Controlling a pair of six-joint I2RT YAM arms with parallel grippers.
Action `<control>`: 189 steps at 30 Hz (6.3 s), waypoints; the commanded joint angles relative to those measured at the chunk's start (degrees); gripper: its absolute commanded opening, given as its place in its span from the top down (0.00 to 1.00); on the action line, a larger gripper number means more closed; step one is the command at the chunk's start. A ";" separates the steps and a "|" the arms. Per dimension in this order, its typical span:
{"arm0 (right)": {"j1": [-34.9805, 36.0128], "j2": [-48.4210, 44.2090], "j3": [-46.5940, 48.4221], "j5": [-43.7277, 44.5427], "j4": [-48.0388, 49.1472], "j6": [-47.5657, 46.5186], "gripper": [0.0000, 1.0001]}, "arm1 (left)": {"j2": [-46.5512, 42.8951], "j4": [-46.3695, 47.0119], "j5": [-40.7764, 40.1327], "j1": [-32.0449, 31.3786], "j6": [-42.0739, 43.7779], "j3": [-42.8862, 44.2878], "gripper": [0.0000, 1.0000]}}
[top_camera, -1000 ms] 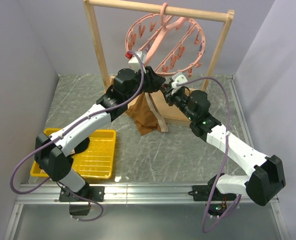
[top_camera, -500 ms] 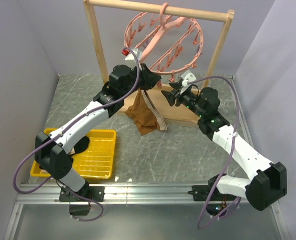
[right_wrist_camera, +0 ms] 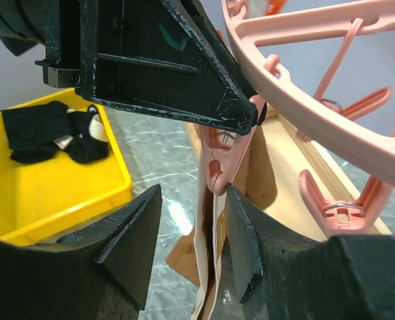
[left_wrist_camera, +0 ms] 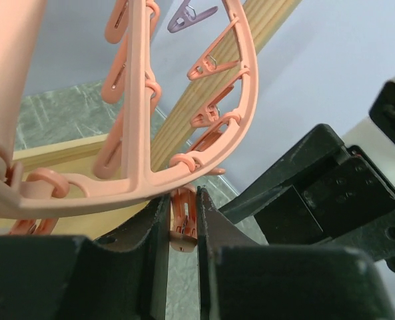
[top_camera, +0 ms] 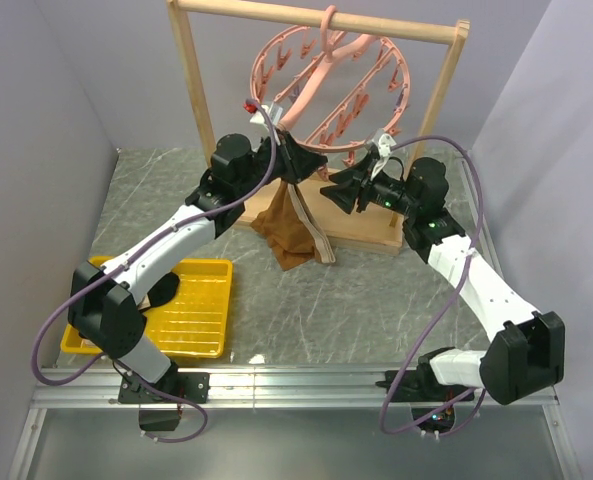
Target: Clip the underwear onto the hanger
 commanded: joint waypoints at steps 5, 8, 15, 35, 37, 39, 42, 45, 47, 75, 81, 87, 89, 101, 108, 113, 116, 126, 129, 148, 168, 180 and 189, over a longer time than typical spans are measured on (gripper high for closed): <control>-0.18 2.42 4.32 -4.11 2.00 2.33 0.49 | -2.02 3.22 6.33 0.05 -0.59 -1.39 0.92; -0.09 3.38 4.94 -4.02 1.83 2.50 0.49 | -2.10 3.84 6.68 0.22 -0.85 -1.91 0.93; -0.09 4.96 5.82 -3.67 4.20 4.52 0.50 | -1.93 4.72 9.31 0.40 -0.68 -2.09 0.93; 0.79 5.93 6.79 -2.36 6.49 4.62 1.00 | -2.89 2.25 7.57 0.49 -2.08 -2.44 0.47; 1.14 5.76 6.61 -1.74 5.79 3.30 1.00 | -4.30 2.87 6.86 0.49 -2.52 -2.97 0.45; 1.14 5.23 6.09 -0.34 5.43 2.77 1.00 | -5.79 2.35 4.84 0.49 -2.87 -2.88 0.41; 1.84 4.27 4.77 3.07 5.35 1.01 1.00 | -8.24 1.21 1.24 0.57 -2.87 -3.76 0.37; 3.07 2.95 2.92 6.86 6.04 -0.92 1.00 | -10.27 -0.90 -3.67 0.57 -3.14 -4.73 0.34; 3.86 2.33 1.17 10.82 7.09 -3.12 1.00 | -10.72 -2.39 -5.62 0.57 -3.75 -4.55 0.31; 19.33 0.66 -8.07 37.89 14.75 -15.16 1.00 | -7.12 -8.90 -18.46 -3.64 -8.67 -1.74 0.33; 21.44 0.66 -8.68 40.45 15.63 -19.12 1.00 | -6.15 -8.12 -21.44 -3.64 -8.59 0.63 0.39; 23.11 1.80 -7.63 43.69 14.49 -20.61 1.00 | -5.18 -7.41 -21.36 -3.47 -10.69 1.77 0.52; 23.81 1.98 -7.80 44.40 14.92 -20.88 1.00 | -5.27 -7.85 -21.18 -3.47 -10.87 2.13 0.59; 20.75 -2.24 -7.90 33.90 6.51 -17.81 0.56 | -7.82 -5.57 -17.32 -2.24 -7.10 -2.00 1.00; 14.59 -0.31 -1.40 22.26 1.13 -11.57 0.54 | -8.08 -2.32 -13.27 -2.06 -4.81 -3.67 1.00; 11.51 2.15 1.77 19.18 0.60 -7.52 0.54 | -7.99 -1.61 -12.13 -1.89 -3.93 -4.11 1.00; 11.42 2.41 3.00 16.90 1.04 -5.85 0.53 | -8.08 -1.26 -12.13 -1.97 -3.40 -4.64 1.00; 11.16 4.70 8.19 17.33 -1.16 -1.54 0.54 | -8.17 -0.64 -10.99 -1.89 -1.82 -6.22 1.00; 11.16 5.40 8.80 18.91 -1.33 -1.54 0.62 | -8.08 -1.08 -10.99 -1.89 -1.47 -6.31 1.00; 13.97 4.44 3.89 27.17 3.67 -8.12 1.00 | -7.47 -5.74 -17.40 -1.54 -7.70 -2.53 0.41; 15.82 3.91 2.22 29.20 3.85 -10.77 1.00 | -6.85 -0.47 -17.93 -0.57 -8.85 -2.62 0.56; 15.91 2.16 0.90 28.84 0.78 -11.04 0.50 | -6.50 -0.65 -15.03 0.92 -9.38 -3.06 1.00; 11.34 -5.05 -3.93 20.33 -7.21 -4.46 0.30 | -6.15 -0.82 -14.24 0.93 -8.59 -2.71 1.00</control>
